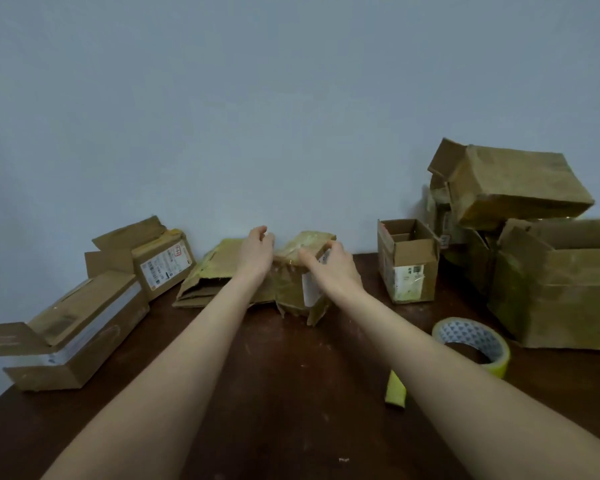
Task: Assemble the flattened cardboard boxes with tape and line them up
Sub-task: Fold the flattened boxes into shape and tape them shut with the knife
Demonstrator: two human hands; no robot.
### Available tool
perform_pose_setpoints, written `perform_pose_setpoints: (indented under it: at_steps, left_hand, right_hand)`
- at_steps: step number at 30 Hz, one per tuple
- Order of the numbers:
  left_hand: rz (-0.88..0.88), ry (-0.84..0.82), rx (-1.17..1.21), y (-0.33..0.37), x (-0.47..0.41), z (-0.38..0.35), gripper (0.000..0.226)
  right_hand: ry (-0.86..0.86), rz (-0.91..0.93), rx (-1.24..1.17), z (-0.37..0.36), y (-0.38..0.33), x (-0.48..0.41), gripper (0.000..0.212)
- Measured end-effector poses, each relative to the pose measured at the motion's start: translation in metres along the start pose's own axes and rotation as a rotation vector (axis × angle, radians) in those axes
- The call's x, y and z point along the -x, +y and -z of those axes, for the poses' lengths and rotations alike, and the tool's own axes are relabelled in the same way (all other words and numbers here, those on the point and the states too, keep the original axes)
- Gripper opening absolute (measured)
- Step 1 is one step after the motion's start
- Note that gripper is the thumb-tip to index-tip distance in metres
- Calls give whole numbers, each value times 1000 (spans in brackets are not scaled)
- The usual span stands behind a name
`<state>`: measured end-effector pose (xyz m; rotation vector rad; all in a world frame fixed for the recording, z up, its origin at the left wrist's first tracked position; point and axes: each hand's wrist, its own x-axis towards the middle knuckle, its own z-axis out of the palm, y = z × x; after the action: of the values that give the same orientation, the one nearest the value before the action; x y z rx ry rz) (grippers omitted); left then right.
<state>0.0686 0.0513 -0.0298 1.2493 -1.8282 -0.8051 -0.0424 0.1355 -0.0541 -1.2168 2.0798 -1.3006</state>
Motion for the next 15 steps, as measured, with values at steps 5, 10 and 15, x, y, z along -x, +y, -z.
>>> perform_pose_setpoints:
  at_steps: [5, 10, 15]
  left_hand:
    - [110, -95, 113, -5, -9, -12, 51]
    - [49, 16, -85, -1, -15, -12, 59]
    - [29, -202, -36, -4, 7, -18, 68]
  right_hand:
    - [-28, 2, -51, 16, 2, -28, 50]
    - [-184, 66, -96, 47, 7, -29, 35]
    - [83, 33, 187, 47, 12, -20, 46]
